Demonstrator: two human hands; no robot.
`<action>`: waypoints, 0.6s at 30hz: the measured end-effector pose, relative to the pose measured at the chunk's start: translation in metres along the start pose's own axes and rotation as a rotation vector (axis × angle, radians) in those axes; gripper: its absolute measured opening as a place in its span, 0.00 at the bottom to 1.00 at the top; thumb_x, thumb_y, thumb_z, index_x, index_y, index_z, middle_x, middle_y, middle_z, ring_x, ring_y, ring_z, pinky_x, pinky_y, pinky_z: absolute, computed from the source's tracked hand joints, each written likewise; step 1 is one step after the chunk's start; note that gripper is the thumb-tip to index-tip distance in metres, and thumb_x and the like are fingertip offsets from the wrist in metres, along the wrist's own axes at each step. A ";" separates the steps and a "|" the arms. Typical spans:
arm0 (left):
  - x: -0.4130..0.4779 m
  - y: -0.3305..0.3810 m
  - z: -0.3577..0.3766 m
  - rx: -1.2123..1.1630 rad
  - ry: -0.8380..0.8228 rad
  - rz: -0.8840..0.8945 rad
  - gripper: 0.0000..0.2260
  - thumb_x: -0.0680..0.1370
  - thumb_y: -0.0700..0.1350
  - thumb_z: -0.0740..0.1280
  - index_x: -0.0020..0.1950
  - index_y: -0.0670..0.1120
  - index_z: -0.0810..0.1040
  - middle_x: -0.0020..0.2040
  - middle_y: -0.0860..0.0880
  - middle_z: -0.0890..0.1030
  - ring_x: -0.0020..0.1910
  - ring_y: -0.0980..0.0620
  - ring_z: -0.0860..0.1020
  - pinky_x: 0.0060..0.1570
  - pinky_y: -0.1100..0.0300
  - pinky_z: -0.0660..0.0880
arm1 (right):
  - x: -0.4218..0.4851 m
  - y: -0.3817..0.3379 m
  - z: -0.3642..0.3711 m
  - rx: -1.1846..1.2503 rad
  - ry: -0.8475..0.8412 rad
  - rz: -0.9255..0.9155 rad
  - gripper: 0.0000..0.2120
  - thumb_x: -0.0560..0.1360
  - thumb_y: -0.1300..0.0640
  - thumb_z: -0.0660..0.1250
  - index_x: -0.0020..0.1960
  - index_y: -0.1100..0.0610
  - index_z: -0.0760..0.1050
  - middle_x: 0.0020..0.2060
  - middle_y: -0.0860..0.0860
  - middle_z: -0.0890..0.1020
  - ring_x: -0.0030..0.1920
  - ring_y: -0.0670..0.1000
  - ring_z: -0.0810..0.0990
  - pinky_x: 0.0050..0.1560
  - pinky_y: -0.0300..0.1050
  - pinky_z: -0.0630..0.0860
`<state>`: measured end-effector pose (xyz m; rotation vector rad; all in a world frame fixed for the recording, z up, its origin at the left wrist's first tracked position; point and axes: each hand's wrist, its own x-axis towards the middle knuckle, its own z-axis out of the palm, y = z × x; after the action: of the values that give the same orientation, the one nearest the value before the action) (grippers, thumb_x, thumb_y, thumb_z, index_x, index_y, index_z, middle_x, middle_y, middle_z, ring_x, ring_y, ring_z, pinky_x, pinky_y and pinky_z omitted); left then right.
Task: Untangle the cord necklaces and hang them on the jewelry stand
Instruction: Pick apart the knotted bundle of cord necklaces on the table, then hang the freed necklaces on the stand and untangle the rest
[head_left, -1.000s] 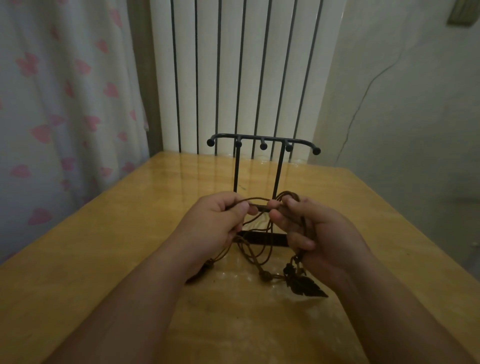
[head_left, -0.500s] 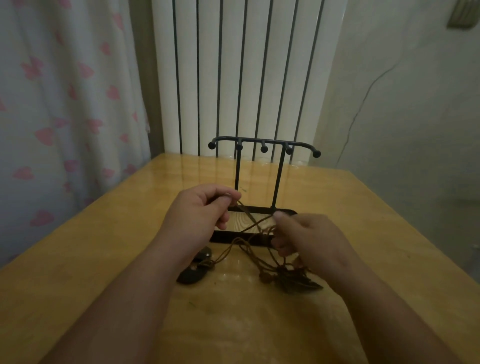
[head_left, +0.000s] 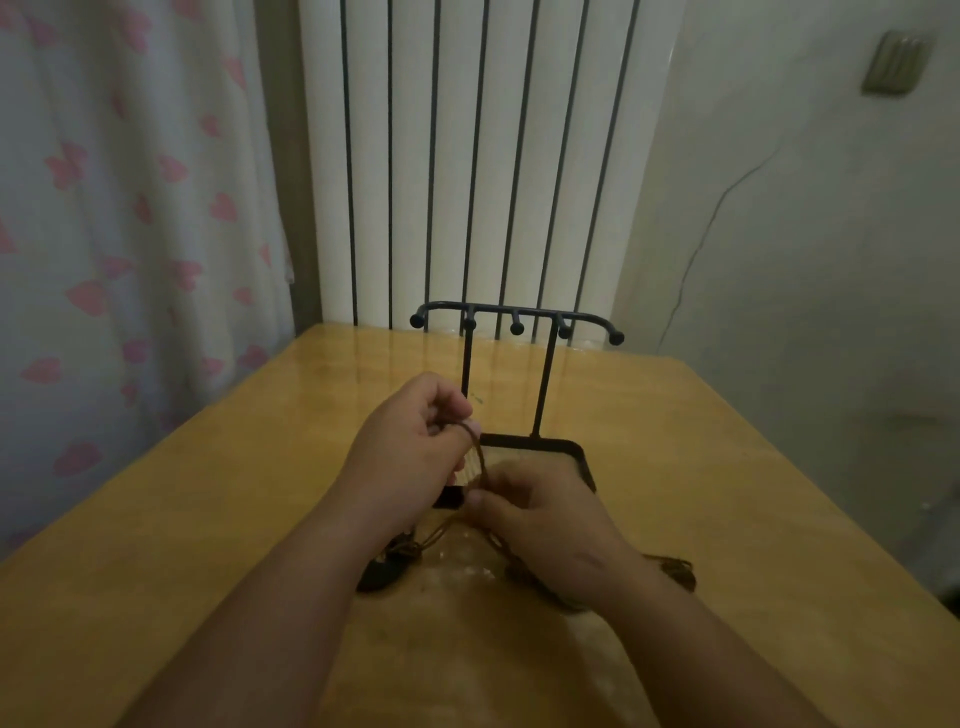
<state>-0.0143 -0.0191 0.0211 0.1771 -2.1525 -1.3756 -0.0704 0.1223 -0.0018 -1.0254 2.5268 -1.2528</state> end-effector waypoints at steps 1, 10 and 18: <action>0.001 0.001 -0.001 -0.008 0.014 -0.013 0.06 0.77 0.42 0.68 0.45 0.53 0.76 0.38 0.53 0.79 0.35 0.56 0.77 0.35 0.62 0.73 | 0.000 0.000 -0.002 0.008 0.030 0.015 0.08 0.78 0.46 0.64 0.49 0.45 0.80 0.39 0.43 0.82 0.40 0.41 0.79 0.44 0.42 0.77; 0.010 -0.006 -0.020 -0.830 -0.043 -0.479 0.04 0.76 0.37 0.67 0.47 0.44 0.79 0.35 0.48 0.78 0.30 0.54 0.73 0.27 0.63 0.70 | 0.010 -0.010 -0.024 0.188 0.047 0.071 0.11 0.80 0.49 0.61 0.46 0.48 0.81 0.36 0.54 0.83 0.40 0.51 0.83 0.50 0.52 0.81; 0.026 0.001 -0.030 -0.951 -0.053 -0.431 0.05 0.79 0.35 0.61 0.48 0.42 0.76 0.37 0.46 0.77 0.31 0.54 0.74 0.28 0.63 0.73 | 0.027 -0.026 -0.034 0.374 0.170 0.025 0.10 0.80 0.51 0.62 0.48 0.50 0.82 0.30 0.50 0.80 0.34 0.49 0.82 0.45 0.44 0.81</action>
<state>-0.0200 -0.0527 0.0412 0.2304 -1.3134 -2.5035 -0.0907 0.1164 0.0443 -0.8298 2.2761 -1.7840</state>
